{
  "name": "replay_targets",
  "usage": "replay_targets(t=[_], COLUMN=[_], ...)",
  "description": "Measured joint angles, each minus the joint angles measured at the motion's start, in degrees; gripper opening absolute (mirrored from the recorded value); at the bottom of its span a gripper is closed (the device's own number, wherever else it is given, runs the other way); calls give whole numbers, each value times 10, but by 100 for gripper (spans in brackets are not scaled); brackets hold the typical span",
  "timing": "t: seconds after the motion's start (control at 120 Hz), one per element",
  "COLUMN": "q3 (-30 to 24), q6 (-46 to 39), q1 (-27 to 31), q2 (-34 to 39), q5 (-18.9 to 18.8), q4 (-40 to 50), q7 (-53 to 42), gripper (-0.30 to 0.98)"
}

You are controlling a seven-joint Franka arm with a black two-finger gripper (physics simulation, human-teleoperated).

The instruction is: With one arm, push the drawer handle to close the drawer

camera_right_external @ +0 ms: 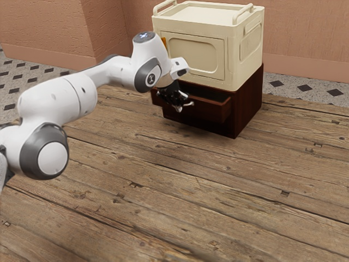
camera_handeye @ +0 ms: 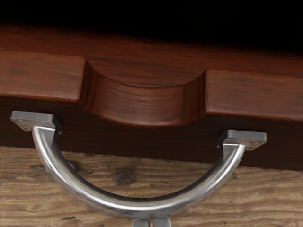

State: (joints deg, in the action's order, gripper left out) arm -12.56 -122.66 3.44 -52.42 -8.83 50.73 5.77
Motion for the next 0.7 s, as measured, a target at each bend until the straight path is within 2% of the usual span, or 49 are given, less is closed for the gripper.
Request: replay_targets(t=[0.7], q3=[12], q6=[-42], q1=[-4], q2=[-27], q5=[0], q4=[-20], q7=[1], gripper=[-10])
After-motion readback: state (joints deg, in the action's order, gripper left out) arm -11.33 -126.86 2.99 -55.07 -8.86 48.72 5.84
